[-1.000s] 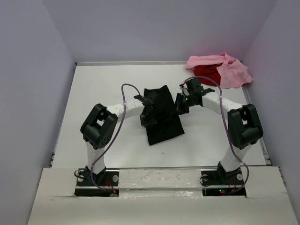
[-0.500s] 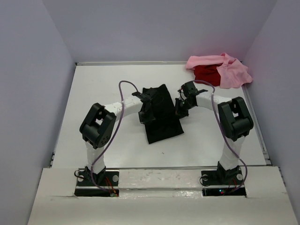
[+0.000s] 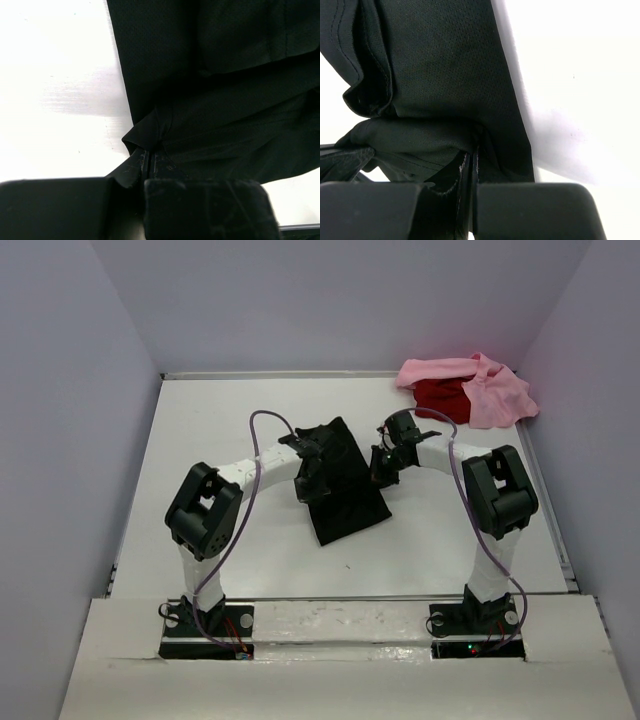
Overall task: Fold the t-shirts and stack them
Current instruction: Fold the tshirt
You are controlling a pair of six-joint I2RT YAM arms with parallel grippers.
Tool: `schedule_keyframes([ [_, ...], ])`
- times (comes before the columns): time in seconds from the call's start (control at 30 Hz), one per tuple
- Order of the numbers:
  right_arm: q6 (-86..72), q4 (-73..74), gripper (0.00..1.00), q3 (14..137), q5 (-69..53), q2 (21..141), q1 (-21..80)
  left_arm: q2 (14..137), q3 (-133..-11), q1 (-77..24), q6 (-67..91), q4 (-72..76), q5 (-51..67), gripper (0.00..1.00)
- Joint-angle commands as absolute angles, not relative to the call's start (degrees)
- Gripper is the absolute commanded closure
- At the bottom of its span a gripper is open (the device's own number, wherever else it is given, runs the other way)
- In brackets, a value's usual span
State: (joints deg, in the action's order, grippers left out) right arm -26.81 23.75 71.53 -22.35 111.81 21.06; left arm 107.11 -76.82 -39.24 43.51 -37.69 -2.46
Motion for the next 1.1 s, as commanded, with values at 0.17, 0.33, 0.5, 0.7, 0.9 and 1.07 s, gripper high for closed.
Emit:
schedule_keyframes([
  [0.17, -25.75, 19.51, 0.52, 68.47, -16.7, 112.68, 20.83, 103.45, -75.67, -38.76, 43.59, -40.78, -4.04, 1.0],
  [0.33, -25.14, 19.69, 0.35, 68.64, -16.52, 109.0, 20.83, 103.89, -76.02, -38.76, 43.77, -40.43, -3.6, 1.0],
  [0.5, -24.96, 22.05, 0.35, 69.69, -16.26, 104.16, 20.83, 104.5, -76.64, -38.76, 43.77, -40.43, -3.34, 1.0],
  [0.7, -24.52, 27.86, 0.35, 72.24, -17.93, 95.28, 20.83, 105.47, -77.26, -38.76, 43.51, -40.08, -2.9, 1.0],
  [0.9, -24.79, 31.11, 0.38, 71.11, -20.83, 91.85, 20.83, 105.56, -77.43, -38.76, 43.5, -38.85, -1.76, 0.77],
  [1.07, -26.53, 31.82, 0.41, 67.6, -26.53, 88.34, 20.83, 105.03, -78.13, -38.85, 44.03, -39.46, -2.29, 0.61],
])
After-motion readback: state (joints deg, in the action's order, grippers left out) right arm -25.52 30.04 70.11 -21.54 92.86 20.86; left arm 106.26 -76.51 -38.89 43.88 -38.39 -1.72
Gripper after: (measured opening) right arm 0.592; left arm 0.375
